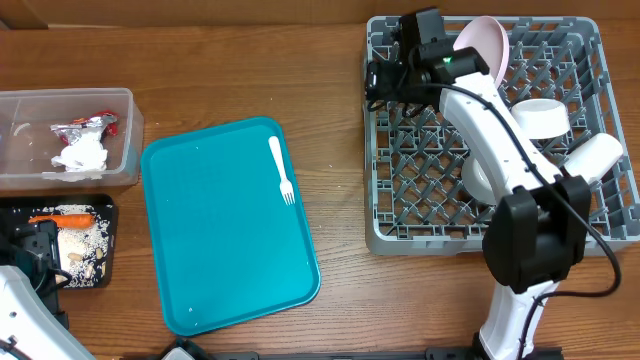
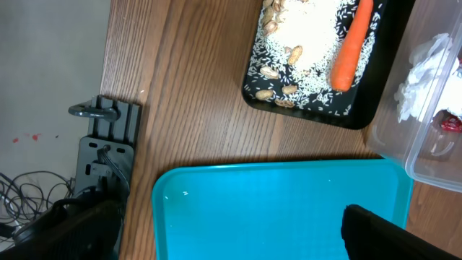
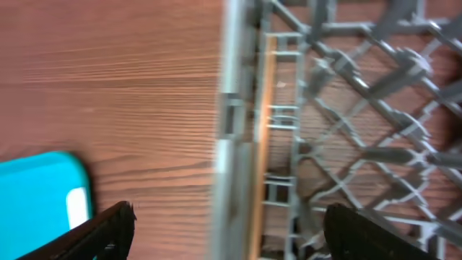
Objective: Sort waste into correct bins and load items into the dishwasher rack
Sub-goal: 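Move the right gripper back to the white fork on the tray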
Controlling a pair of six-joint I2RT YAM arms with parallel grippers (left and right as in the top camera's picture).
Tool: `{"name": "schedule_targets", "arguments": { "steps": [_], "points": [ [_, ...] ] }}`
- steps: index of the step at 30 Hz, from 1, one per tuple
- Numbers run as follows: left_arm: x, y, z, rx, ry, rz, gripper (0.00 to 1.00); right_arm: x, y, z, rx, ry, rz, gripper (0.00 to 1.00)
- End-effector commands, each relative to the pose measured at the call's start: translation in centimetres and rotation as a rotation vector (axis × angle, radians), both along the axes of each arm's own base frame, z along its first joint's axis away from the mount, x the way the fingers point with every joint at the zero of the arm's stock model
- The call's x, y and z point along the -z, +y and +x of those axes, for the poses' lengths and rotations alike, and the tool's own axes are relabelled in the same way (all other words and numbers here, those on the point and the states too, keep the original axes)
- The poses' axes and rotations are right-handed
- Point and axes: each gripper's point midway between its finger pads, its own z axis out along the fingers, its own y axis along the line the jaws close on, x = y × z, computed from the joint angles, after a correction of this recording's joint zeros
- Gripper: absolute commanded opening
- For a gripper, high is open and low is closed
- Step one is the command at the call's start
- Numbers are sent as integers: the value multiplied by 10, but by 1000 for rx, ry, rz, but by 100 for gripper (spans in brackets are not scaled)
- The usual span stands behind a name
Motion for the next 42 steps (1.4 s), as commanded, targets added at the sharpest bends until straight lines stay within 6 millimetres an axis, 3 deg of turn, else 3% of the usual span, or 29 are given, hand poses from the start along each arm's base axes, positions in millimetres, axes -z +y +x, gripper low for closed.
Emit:
{"name": "schedule_targets", "arguments": {
  "steps": [1,6,10,16,19,22,31,42],
  "points": [
    [-4,2,1,-21,-16,10,100,-71,49,-19,-155,-145,62,87],
    [-4,2,1,-21,-16,10,100,-52,97,-44,-239,-139,-41,87],
    [-4,2,1,-21,-16,10,100,-20,138,-65,-274,-106,-120,87],
    [-4,2,1,-21,-16,10,100,47,178,-87,-280,-7,-171,79],
    [-4,2,1,-21,-16,10,100,70,194,-97,-301,21,-181,73],
    [-4,2,1,-21,-16,10,100,87,209,-108,-336,34,-194,72],
    [-4,2,1,-21,-16,10,100,121,226,-122,-370,62,-219,72],
    [-4,2,1,-21,-16,10,100,122,228,-114,-342,32,-216,72]
  ]
}}
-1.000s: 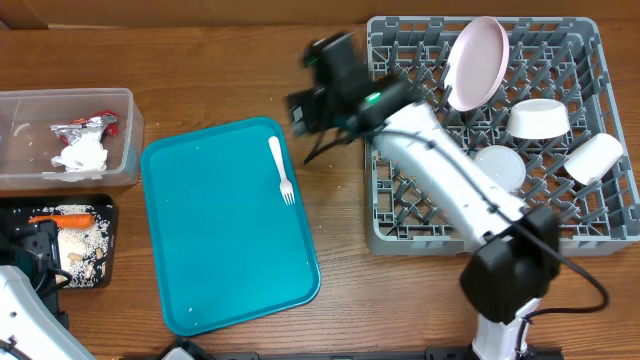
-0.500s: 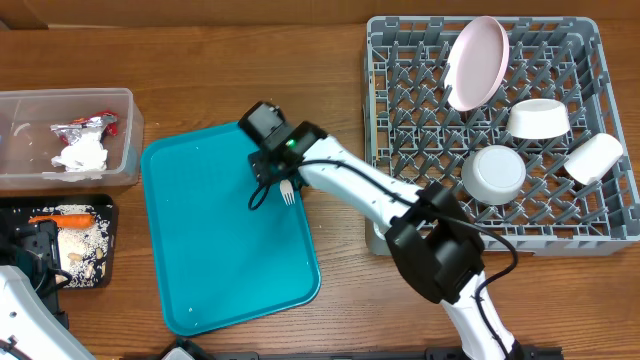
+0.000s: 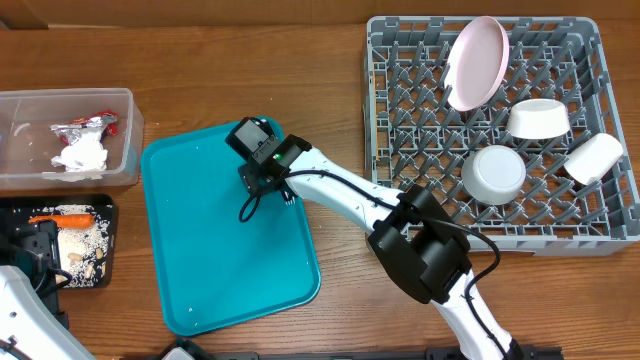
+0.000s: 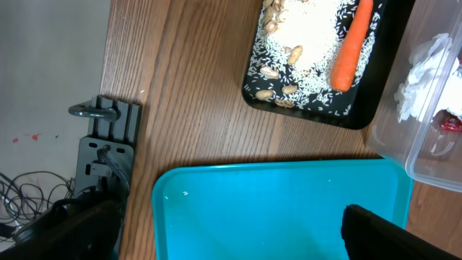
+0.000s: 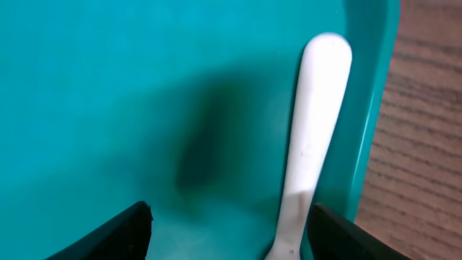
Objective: Sort waste into correct bins and load items into the dishwasher rack
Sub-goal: 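Move the right gripper back to the white fork on the tray, then grasp the white fork handle with the right gripper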
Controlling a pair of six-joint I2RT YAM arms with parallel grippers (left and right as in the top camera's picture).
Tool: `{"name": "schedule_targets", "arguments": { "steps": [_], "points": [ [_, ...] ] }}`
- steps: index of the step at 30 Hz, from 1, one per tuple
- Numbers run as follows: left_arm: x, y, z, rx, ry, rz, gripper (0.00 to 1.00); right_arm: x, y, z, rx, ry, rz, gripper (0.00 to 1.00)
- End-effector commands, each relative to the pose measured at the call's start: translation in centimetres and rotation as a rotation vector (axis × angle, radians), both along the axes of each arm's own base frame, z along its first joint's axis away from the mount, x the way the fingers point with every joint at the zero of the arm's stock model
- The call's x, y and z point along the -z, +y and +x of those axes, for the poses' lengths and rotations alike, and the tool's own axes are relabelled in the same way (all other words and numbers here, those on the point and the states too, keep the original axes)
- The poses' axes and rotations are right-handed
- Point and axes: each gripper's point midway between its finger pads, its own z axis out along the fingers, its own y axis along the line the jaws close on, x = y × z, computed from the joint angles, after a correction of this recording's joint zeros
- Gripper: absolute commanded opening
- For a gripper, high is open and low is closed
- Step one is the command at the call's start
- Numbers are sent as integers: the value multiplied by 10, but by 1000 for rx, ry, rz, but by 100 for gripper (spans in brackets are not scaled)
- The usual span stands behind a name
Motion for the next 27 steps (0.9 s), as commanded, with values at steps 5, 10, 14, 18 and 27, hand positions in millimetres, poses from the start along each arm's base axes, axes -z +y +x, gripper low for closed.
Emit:
{"name": "schedule_targets", "arguments": {
  "steps": [5,10,14,18,27],
  "points": [
    [-4,2,1,-21,-16,10,100,2,-1,9,39,-22,-1,73],
    [-4,2,1,-21,-16,10,100,16,-4,10,68,-16,-22,73],
    [-4,2,1,-21,-16,10,100,24,-5,9,74,-24,-44,72],
    [-4,2,1,-21,-16,10,100,26,-3,6,70,-58,-79,72],
    [-4,2,1,-21,-16,10,100,27,11,-10,28,-34,-60,56]
  ]
}}
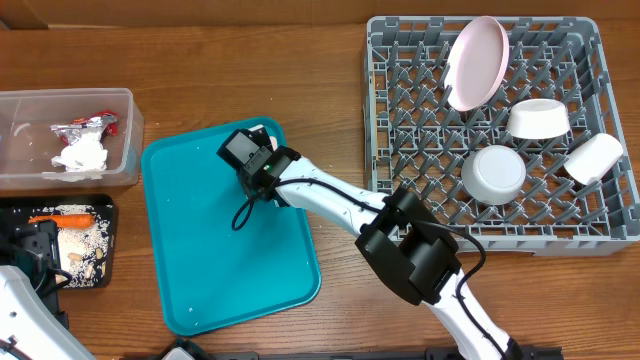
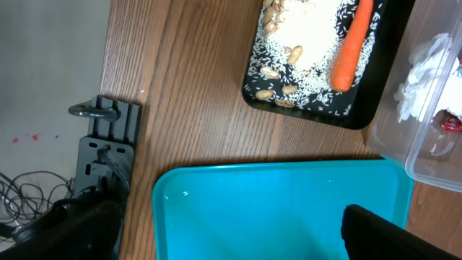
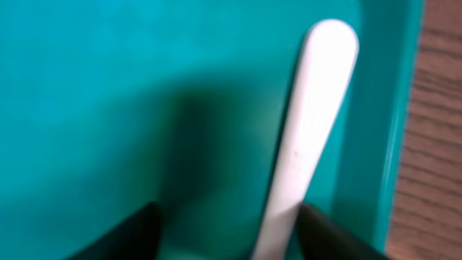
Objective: Sort waste into correct bins and load items into the dishwasher rack
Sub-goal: 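Grasp the white fork handle with the right gripper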
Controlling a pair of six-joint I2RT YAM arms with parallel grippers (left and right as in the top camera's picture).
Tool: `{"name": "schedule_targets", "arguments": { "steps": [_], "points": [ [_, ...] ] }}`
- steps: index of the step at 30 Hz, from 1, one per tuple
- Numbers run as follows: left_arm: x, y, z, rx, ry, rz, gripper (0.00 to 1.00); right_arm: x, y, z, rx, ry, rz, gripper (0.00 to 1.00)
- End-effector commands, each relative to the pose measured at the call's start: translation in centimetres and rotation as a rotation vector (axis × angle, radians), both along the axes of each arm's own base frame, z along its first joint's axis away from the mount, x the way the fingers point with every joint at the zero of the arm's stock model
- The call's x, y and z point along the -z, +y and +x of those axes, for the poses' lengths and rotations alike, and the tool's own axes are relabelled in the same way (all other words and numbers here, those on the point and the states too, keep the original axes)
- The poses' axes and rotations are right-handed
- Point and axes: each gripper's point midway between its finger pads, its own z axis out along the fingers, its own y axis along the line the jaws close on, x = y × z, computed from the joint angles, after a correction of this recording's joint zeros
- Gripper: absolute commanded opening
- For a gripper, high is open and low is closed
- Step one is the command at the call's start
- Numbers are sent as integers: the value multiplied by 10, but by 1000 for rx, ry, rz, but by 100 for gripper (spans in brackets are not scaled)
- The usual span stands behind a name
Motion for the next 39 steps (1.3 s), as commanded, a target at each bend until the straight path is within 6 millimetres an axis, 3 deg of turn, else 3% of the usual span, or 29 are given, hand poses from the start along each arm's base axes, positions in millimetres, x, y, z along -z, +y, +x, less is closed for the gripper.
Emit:
{"name": "schedule_targets", "arguments": {
  "steps": [1,8,14,17,23,30,36,39],
  "points": [
    [-4,2,1,-21,-16,10,100,9,7,-7,-17,16,-6,54],
    [-4,2,1,-21,-16,10,100,8,5,-1,45,2,10,64],
    [-4,2,1,-21,-16,10,100,7,-2,3,171,-5,33,63],
    [-4,2,1,-21,-16,10,100,7,-7,4,184,-15,12,54],
    [-4,2,1,-21,-16,10,100,12,-10,2,188,-5,-3,50],
    [-4,2,1,-21,-16,10,100,35,-14,-3,202,29,-32,32],
    [-4,2,1,-21,-16,10,100,35,-15,-4,202,31,-35,11],
    [-4,2,1,-21,-16,10,100,35,-15,-4,201,31,-36,7]
  ]
}}
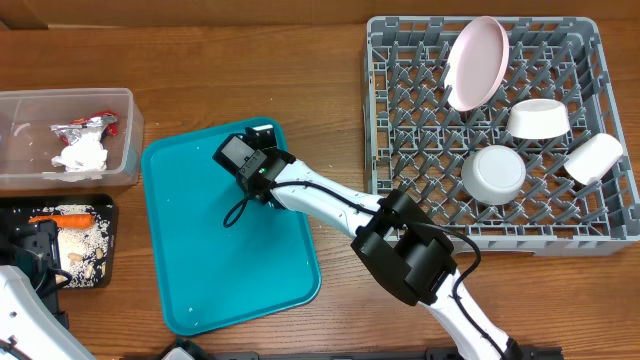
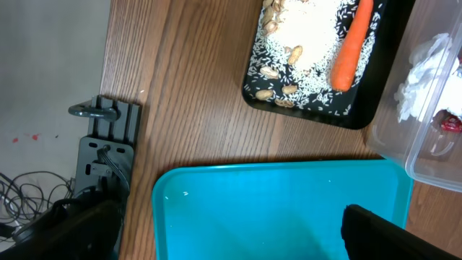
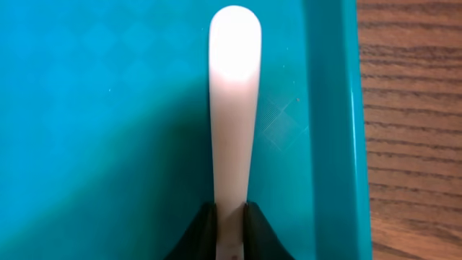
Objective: Sort waste into correct bins and load items into the dishwasher rack
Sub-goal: 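Grasp the white fork handle with the right gripper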
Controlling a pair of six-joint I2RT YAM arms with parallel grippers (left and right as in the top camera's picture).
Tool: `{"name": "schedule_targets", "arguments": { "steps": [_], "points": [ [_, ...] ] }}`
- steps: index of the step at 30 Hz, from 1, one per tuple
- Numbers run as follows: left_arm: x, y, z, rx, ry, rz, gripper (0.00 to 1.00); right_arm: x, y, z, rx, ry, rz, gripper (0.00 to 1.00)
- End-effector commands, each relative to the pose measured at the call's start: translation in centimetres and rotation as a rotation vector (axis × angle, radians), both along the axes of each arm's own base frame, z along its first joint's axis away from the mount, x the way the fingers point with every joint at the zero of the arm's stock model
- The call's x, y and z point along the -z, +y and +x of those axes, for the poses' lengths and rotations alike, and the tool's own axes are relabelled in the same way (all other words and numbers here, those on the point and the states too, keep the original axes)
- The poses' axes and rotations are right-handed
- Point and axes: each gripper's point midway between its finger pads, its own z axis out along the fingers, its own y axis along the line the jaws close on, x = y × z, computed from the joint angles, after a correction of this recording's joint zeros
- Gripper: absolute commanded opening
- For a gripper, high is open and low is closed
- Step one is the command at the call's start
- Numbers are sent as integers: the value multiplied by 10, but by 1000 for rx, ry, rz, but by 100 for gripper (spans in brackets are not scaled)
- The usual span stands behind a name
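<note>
In the right wrist view a white plastic fork (image 3: 233,101) lies on the teal tray (image 3: 94,108) beside its raised right rim, handle pointing away. My right gripper (image 3: 230,230) is shut on the fork, one black finger tight against each side. In the overhead view the right gripper (image 1: 243,158) sits over the tray's (image 1: 200,260) upper part and hides the fork. My left gripper (image 2: 231,231) stands open over the tray's corner (image 2: 281,202), empty. The grey dishwasher rack (image 1: 380,130) stands at the right.
The rack holds a pink plate (image 1: 474,62), two white bowls (image 1: 494,172) and a white cup (image 1: 594,157). At the left stand a clear bin with wrappers (image 1: 65,135) and a black tray with rice, nuts and a carrot (image 1: 65,240).
My right gripper's fingers were wide apart around the fork and are now shut on its handle. The fork now lies straight in the wrist view. The left arm has not moved.
My right gripper was at the rack's left edge while the fork lay bare on the tray. Then it was open over the tray beside the fork, then lower with the handle between its fingers, and now it grips the fork.
</note>
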Motion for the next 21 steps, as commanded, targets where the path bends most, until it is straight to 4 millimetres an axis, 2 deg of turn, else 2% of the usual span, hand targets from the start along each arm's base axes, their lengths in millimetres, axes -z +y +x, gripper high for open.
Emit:
{"name": "schedule_targets", "arguments": {
  "steps": [1,7,16,21],
  "points": [
    [-4,2,1,-21,-16,10,100,32,-8,-8,-2,57,-52,6],
    [-4,2,1,-21,-16,10,100,22,-4,-8,-8,58,-29,4],
    [-4,2,1,-21,-16,10,100,-20,6,-2,-11,38,11,4],
    [-4,2,1,-21,-16,10,100,-24,5,-2,-13,42,5,4]
  ]
}}
